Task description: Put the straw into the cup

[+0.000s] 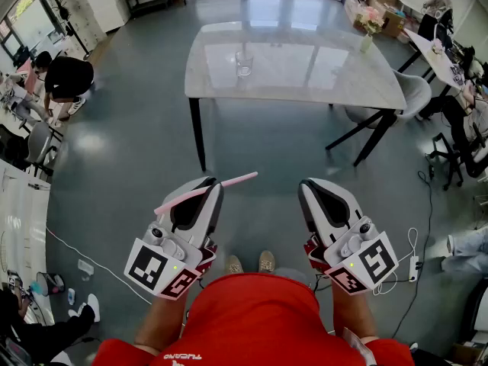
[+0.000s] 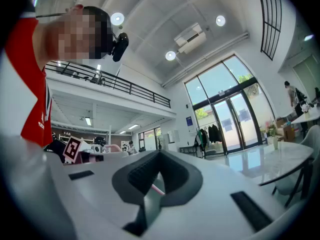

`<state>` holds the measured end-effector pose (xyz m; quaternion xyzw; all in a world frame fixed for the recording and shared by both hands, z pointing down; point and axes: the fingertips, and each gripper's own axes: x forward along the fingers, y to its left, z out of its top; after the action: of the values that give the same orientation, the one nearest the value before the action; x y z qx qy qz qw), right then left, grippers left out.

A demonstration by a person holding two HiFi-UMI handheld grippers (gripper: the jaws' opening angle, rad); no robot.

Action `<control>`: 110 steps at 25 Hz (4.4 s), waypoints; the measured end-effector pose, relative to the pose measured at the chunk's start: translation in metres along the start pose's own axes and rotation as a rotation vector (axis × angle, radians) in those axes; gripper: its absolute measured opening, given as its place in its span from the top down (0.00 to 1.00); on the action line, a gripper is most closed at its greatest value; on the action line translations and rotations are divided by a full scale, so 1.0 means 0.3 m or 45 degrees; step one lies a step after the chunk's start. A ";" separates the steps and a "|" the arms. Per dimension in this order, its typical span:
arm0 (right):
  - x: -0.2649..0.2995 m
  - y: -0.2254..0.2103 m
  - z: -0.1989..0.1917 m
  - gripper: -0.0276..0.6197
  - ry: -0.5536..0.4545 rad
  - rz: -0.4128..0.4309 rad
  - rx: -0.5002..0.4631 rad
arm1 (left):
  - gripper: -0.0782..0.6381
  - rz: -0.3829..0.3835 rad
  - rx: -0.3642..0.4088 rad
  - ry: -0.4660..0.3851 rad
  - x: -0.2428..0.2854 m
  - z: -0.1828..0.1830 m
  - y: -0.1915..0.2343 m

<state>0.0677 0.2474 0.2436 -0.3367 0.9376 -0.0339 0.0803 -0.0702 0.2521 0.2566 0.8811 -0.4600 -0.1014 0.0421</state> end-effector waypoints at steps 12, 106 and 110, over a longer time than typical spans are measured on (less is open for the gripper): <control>-0.016 0.032 -0.008 0.96 -0.015 0.029 0.034 | 0.85 0.010 -0.013 -0.011 -0.022 -0.010 -0.017; 0.916 -0.707 -0.173 0.95 0.156 -0.114 -0.085 | 0.85 -0.002 -0.007 -0.002 0.770 -0.032 0.939; 0.949 -0.777 -0.177 0.95 0.155 -0.105 -0.071 | 0.85 0.011 -0.004 0.012 0.830 -0.038 0.960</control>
<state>-0.0122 -0.1129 0.2871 -0.3744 0.9267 -0.0316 0.0124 -0.1602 -0.1172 0.2811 0.8795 -0.4635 -0.0980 0.0461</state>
